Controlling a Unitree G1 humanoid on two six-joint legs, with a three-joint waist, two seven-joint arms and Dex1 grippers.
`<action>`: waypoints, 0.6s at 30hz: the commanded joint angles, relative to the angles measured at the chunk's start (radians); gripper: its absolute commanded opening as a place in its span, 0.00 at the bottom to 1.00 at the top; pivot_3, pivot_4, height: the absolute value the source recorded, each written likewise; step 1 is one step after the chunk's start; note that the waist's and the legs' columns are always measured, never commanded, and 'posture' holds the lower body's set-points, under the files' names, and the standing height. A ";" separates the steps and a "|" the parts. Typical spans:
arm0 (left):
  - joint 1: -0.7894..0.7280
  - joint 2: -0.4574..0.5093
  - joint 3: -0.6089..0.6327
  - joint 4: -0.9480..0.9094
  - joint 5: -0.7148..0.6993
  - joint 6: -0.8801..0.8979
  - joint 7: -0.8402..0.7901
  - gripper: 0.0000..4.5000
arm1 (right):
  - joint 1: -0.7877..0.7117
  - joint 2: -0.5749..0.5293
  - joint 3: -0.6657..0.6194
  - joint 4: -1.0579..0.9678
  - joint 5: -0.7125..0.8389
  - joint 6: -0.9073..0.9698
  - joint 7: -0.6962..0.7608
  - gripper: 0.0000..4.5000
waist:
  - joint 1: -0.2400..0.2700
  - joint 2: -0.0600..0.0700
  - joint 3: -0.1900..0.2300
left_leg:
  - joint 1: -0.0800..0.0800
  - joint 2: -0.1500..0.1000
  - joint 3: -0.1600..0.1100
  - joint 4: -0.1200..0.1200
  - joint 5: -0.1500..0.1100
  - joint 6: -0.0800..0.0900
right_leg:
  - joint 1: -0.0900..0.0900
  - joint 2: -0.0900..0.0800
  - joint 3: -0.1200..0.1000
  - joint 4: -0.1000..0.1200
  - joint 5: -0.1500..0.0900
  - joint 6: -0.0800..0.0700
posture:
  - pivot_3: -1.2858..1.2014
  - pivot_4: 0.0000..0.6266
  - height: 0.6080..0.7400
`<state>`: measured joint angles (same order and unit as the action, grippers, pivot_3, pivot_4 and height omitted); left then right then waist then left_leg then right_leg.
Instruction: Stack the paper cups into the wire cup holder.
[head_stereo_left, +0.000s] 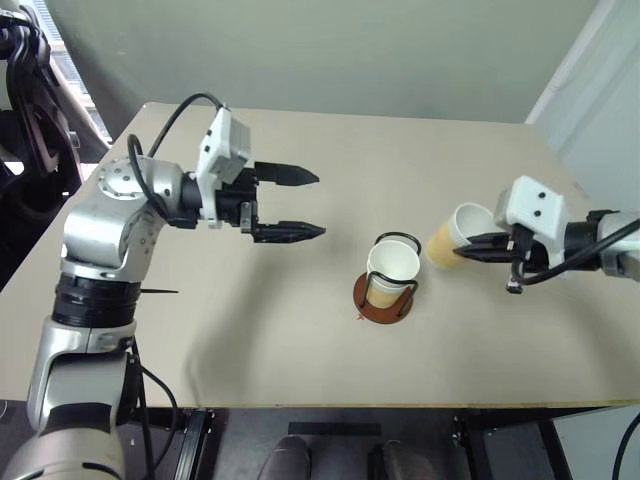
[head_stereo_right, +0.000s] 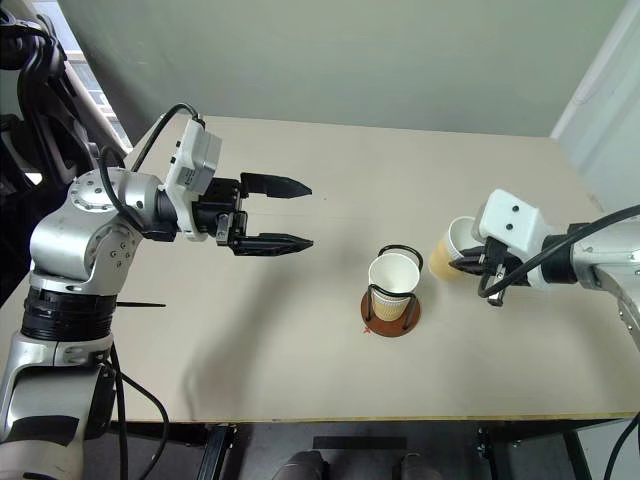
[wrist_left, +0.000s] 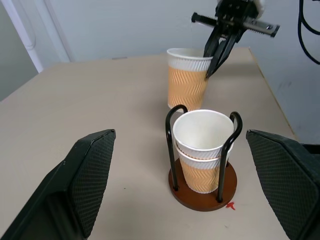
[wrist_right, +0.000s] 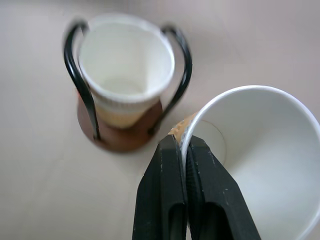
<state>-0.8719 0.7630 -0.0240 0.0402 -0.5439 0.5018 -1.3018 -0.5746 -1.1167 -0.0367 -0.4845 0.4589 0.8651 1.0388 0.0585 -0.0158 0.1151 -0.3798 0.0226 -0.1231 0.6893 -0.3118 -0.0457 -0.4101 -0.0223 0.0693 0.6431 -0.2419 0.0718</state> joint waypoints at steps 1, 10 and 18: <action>-0.017 0.000 0.034 -0.008 -0.007 -0.010 0.005 1.00 | -0.059 -0.014 -0.073 -0.046 0.066 0.033 -0.001 0.01 | 0.000 0.000 0.000 | 0.000 0.000 0.000 0.000 0.000 0.000 | 0.000 0.000 0.000 0.000 0.000 0.000 | 0.52 0.24 1.00; -0.029 -0.006 0.028 0.002 -0.002 -0.011 -0.001 1.00 | -0.188 0.005 -0.050 -0.122 0.204 0.111 -0.016 0.01 | 0.000 0.000 0.000 | 0.000 0.000 0.000 -0.004 0.001 -0.001 | -0.002 0.000 0.000 -0.001 0.000 -0.001 | 0.52 0.24 1.00; -0.039 0.000 0.020 0.008 0.002 -0.009 -0.024 1.00 | -0.256 0.024 0.052 -0.149 0.208 0.094 0.000 0.01 | -0.001 0.000 0.000 | 0.000 0.000 -0.001 -0.006 0.001 -0.001 | -0.003 0.000 0.001 -0.002 -0.001 -0.001 | 0.52 0.24 1.00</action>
<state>-0.8837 0.7541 -0.0190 0.0581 -0.5417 0.5018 -1.3170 -0.8090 -1.0896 0.0108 -0.6132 0.6685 0.9782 1.0321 0.0573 -0.0156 0.1152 -0.3802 0.0227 -0.1236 0.6836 -0.3111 -0.0468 -0.4130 -0.0223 0.0698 0.6414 -0.2425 0.0707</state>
